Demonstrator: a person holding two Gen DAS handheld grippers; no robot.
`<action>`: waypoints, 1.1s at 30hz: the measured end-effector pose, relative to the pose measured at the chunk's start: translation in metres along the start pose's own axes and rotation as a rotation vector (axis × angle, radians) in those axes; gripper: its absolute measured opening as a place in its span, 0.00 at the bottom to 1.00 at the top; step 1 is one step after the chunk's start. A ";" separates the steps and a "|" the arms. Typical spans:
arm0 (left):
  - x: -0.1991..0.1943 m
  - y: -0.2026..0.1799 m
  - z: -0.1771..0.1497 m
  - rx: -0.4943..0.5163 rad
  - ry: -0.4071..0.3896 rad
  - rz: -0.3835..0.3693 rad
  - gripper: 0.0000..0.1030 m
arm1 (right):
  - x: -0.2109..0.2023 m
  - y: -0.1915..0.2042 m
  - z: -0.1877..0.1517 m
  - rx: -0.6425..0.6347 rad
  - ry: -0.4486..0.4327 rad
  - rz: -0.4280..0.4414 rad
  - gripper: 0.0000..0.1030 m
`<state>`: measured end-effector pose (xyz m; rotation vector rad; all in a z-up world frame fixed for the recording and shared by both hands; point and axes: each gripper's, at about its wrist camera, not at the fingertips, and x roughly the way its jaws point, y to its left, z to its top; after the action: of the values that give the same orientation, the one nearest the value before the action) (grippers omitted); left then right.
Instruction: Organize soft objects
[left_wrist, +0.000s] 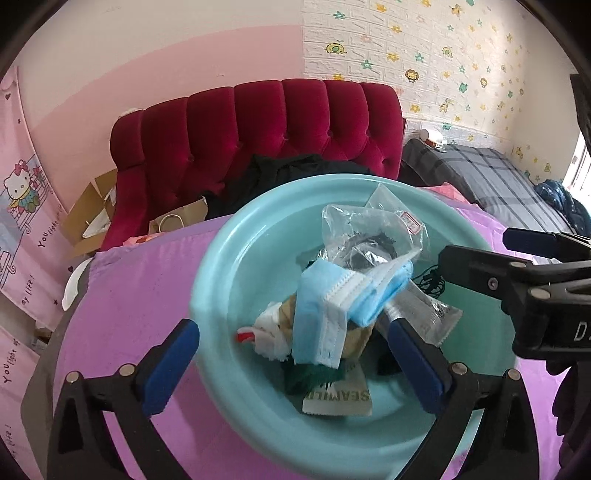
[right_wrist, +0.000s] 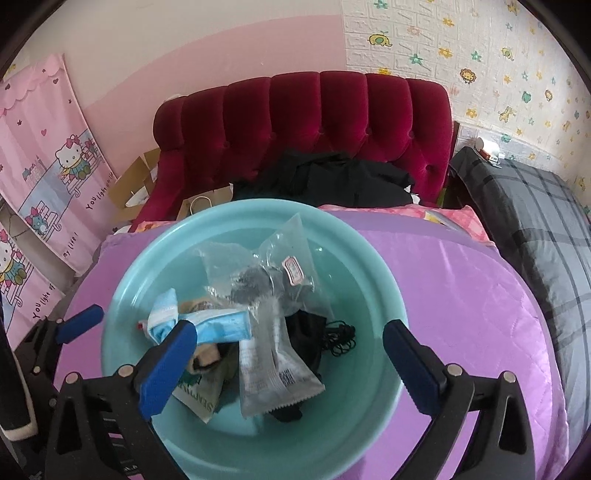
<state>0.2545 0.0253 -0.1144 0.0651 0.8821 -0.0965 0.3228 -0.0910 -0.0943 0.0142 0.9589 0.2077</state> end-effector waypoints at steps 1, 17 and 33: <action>-0.002 0.000 -0.001 0.000 0.000 -0.001 1.00 | -0.003 0.000 -0.002 -0.001 0.000 -0.002 1.00; -0.083 -0.016 -0.026 0.005 -0.033 0.047 1.00 | -0.080 0.008 -0.034 -0.024 -0.018 -0.002 1.00; -0.163 -0.036 -0.063 -0.006 -0.057 0.144 1.00 | -0.169 0.019 -0.091 -0.031 -0.044 0.008 1.00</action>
<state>0.0990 0.0050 -0.0293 0.1193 0.8180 0.0392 0.1512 -0.1110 -0.0076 -0.0055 0.9117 0.2287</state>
